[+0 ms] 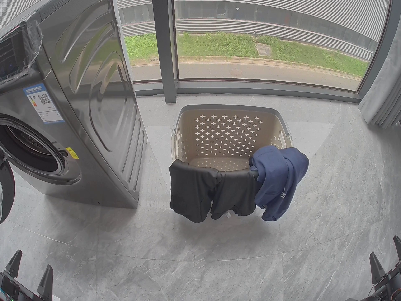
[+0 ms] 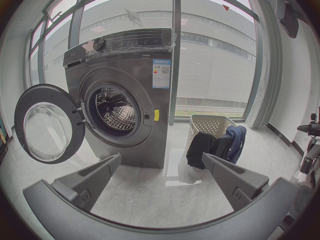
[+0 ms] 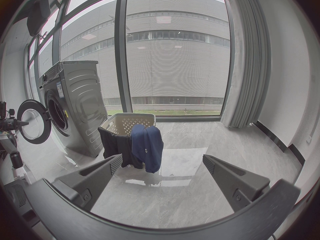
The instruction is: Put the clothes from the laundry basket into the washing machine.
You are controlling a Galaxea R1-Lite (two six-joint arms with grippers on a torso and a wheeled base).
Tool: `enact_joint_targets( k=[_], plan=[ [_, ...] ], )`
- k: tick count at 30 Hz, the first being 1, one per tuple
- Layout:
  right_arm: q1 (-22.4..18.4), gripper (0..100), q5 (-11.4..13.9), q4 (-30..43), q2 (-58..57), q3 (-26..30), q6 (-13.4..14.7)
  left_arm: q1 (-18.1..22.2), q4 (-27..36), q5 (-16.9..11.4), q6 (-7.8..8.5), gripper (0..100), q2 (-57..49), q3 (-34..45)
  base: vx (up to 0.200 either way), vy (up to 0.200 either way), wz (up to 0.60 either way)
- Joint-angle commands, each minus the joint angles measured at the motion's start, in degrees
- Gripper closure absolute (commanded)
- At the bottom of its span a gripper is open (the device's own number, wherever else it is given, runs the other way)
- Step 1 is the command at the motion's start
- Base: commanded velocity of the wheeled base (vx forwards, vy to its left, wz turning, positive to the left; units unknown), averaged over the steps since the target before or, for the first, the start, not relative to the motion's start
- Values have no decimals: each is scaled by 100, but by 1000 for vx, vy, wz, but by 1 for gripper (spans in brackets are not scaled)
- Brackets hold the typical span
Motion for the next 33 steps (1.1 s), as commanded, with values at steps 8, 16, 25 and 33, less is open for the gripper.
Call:
enact_joint_targets(
  k=[8, 16, 25, 33],
  plan=[
    [0, 0, 1, -2, -88, 101, -2, 1, -1, 4, -4, 0, -57, 84, 0, 0, 0],
    [0, 0, 1, -2, -88, 101, -2, 1, -1, 22, -22, 0, -57, 84, 0, -200, 0],
    [0, 0, 1, -2, -88, 101, -2, 1, -1, 22, -30, 0, -57, 84, 0, -156, 0],
    [0, 0, 1, -2, -88, 101, -2, 1, -1, 22, -30, 0, -57, 84, 0, 0, 0]
  ],
)
